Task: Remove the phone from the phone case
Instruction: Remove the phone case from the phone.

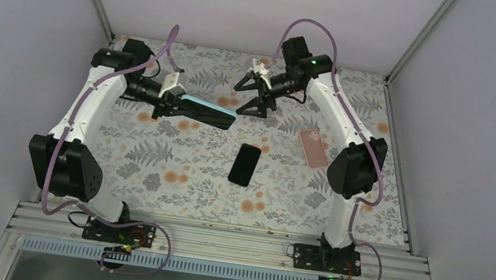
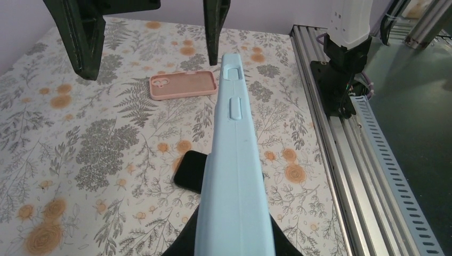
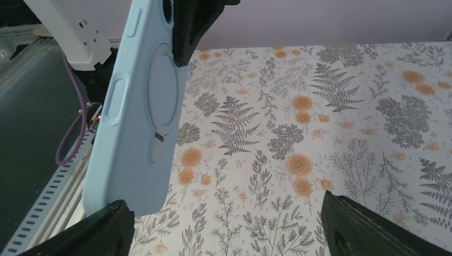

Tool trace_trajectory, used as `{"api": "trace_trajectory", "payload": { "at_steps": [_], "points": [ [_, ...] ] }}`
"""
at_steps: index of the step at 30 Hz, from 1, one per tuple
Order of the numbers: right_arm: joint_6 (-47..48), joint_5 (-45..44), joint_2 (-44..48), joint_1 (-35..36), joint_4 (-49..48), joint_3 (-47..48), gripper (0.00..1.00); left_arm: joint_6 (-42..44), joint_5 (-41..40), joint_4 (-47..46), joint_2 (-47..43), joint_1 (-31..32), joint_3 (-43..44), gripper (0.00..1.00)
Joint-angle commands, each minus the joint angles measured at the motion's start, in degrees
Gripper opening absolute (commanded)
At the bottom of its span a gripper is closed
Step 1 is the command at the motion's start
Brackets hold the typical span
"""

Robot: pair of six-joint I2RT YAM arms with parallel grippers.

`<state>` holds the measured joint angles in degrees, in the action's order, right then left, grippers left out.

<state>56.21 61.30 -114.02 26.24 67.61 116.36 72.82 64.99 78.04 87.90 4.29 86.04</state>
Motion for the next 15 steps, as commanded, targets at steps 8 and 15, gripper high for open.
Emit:
{"api": "trace_trajectory", "payload": {
  "at_steps": [8,15],
  "points": [
    [3.23,2.89,-1.87,0.28,4.12,3.02,0.87,-0.69,2.94,-2.7,-0.16,0.42,1.1,0.02],
    [5.44,-0.39,-0.41,0.29,6.04,1.4,0.79,-0.56,2.75,-2.67,-0.36,0.37,1.54,0.02]
  ]
}}
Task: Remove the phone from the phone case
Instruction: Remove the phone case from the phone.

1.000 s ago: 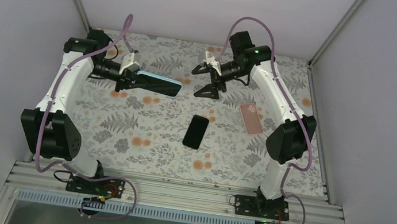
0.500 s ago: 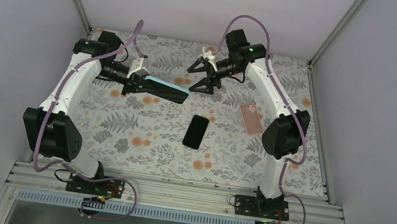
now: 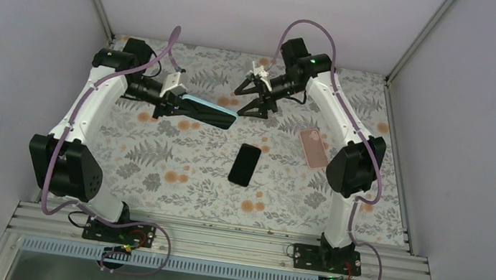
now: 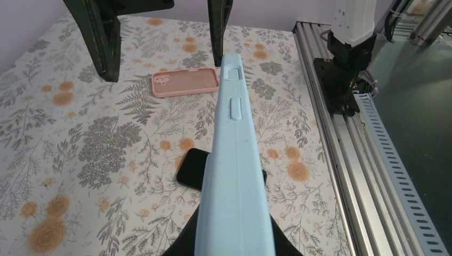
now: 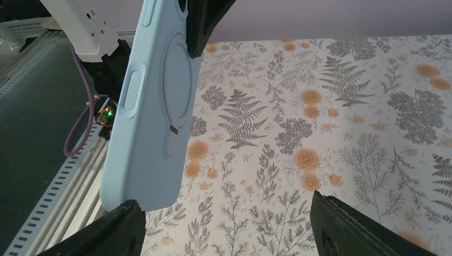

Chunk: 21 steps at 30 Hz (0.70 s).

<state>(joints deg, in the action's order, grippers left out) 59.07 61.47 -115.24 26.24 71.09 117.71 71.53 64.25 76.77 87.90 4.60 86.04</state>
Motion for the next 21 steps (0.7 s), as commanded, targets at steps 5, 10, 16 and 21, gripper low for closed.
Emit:
{"api": "trace_trajectory", "payload": {
  "at_steps": [5,10,16,21],
  "points": [
    [3.04,-1.3,1.59,0.47,2.61,-1.13,0.79,0.29,3.65,-1.8,-0.15,0.06,1.58,0.02],
    [3.08,-2.85,1.77,1.66,2.65,-1.88,0.79,-0.1,3.43,-2.26,0.11,0.1,1.8,0.02],
    [2.77,-4.76,2.48,3.37,2.65,-1.4,0.8,-0.95,3.15,-3.52,1.19,0.1,1.63,0.02],
    [2.56,-5.34,2.08,3.72,2.62,-1.02,0.8,-0.34,3.39,-3.39,1.8,0.08,1.13,0.02]
  ]
}}
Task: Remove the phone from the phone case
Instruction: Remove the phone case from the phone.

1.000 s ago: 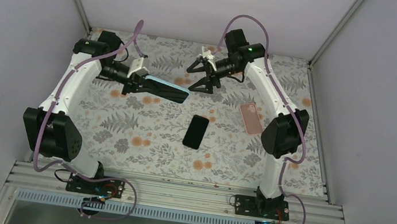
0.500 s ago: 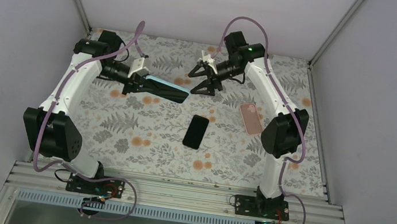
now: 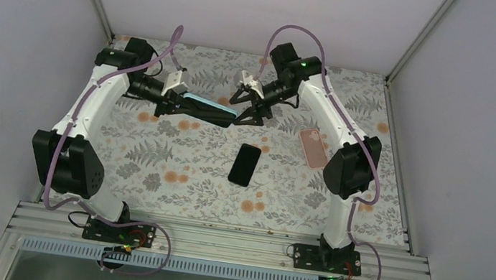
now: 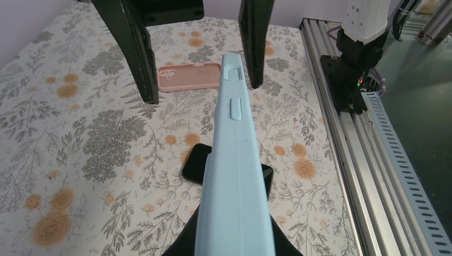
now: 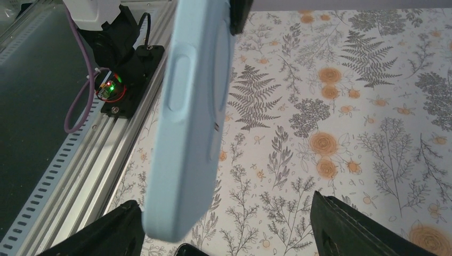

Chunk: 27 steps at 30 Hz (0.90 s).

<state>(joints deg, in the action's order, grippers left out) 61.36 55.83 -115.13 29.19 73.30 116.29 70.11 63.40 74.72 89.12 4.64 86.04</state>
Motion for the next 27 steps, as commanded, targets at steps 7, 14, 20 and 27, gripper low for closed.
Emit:
{"api": "trace_trajectory", "payload": {
  "at_steps": [7,14,20,27],
  "points": [
    [0.26,-1.38,0.27,0.53,0.37,1.36,0.78,2.38,3.88,0.08,0.1,0.09,1.29,0.02],
    [0.64,-1.24,1.19,-0.3,0.43,1.02,0.77,2.88,2.84,0.34,-1.0,0.05,0.86,0.02],
    [0.36,-1.89,0.83,-0.97,0.36,1.54,0.75,3.49,2.62,0.75,-1.75,0.09,0.33,0.02],
    [0.51,-2.54,-0.61,-2.39,0.37,2.54,0.74,4.81,2.57,2.23,-2.08,0.07,-0.02,0.02]
  ]
}}
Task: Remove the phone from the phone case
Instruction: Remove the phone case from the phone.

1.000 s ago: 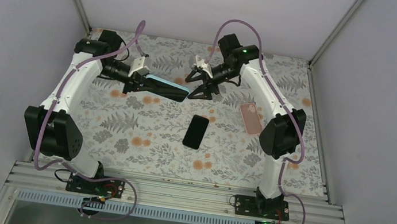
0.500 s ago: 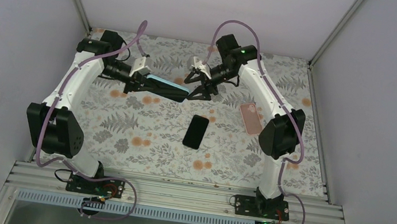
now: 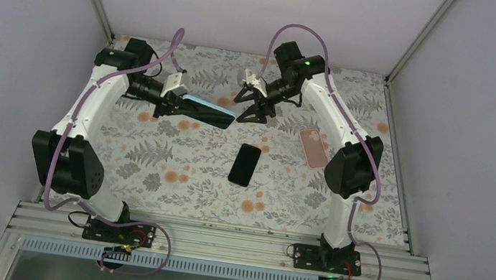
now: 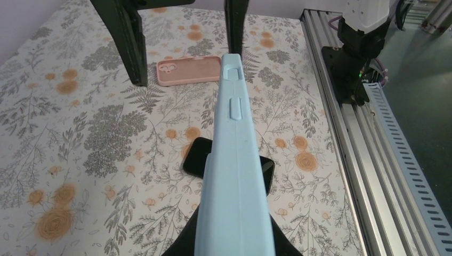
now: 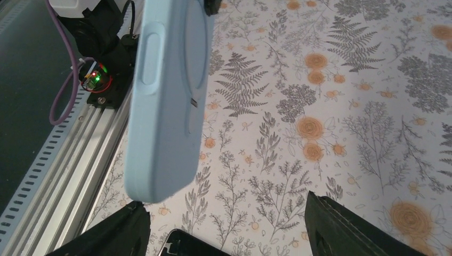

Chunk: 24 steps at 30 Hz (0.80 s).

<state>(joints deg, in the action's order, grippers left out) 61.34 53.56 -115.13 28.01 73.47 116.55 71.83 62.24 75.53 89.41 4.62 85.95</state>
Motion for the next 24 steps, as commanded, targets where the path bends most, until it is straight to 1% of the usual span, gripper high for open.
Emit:
{"api": "trace_trajectory", "payload": {
  "at_steps": [1,6,13,24],
  "points": [
    [0.35,-0.44,-0.95,-1.35,0.18,2.76,0.74,3.32,3.84,1.64,-2.44,0.11,0.05,0.02],
    [-1.22,-0.35,-2.58,-1.45,0.27,6.09,0.72,2.85,4.19,1.14,-2.32,0.12,0.04,0.02],
    [0.88,-2.39,1.23,-0.82,0.27,0.88,0.72,0.02,3.25,-2.05,-2.34,0.12,0.02,0.02],
    [0.22,-2.28,1.32,0.04,0.27,1.86,0.72,-2.92,3.02,-5.3,-0.88,0.12,-0.08,0.02]
  ]
}}
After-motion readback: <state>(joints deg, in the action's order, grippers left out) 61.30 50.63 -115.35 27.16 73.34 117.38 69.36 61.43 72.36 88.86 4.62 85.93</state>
